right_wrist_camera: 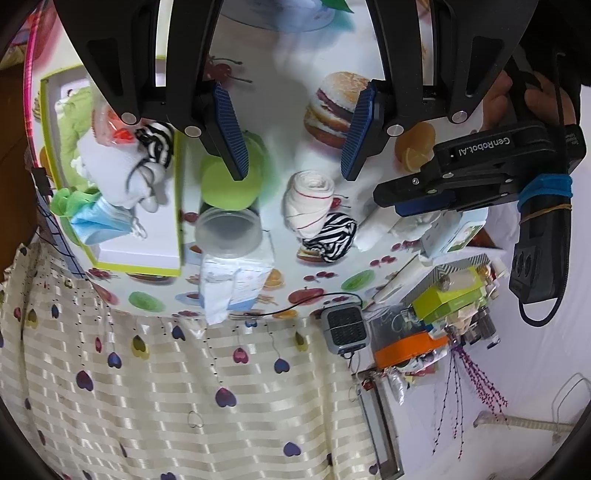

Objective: Organize soft objects
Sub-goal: 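Move both open tools back toward the bandage roll and white towel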

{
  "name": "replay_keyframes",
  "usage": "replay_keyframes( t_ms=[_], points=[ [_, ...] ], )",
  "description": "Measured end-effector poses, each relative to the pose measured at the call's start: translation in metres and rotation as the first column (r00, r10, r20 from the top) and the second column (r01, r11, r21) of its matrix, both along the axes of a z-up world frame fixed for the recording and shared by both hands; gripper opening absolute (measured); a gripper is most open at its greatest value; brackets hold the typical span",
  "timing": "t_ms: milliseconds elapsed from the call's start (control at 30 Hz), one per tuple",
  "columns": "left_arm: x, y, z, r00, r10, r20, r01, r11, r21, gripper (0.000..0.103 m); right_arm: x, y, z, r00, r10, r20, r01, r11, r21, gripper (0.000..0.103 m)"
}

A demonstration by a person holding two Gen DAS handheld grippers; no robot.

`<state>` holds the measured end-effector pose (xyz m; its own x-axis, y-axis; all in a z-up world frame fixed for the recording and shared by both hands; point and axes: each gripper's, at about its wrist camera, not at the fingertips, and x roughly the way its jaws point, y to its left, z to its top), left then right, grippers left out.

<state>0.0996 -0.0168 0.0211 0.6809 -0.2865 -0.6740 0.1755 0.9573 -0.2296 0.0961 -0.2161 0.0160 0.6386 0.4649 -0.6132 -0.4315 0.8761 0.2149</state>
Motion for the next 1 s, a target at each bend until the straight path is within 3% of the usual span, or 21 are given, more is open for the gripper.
replay_keyframes(
  t_ms=[567,1000],
  points=[
    [0.004,0.054,-0.010,0.990,0.142,-0.007,-0.142,0.990,-0.003,0.043,0.037,0.058,-0.015,0.996,0.071,-0.047,-0.075,0.995,-0.067,0.053],
    [0.016,0.072,-0.020,0.984,0.177,-0.024,-0.177,0.984,-0.003,0.043,0.074,0.084,-0.040,0.995,0.038,-0.095,-0.056,0.980,-0.191,0.053]
  ],
)
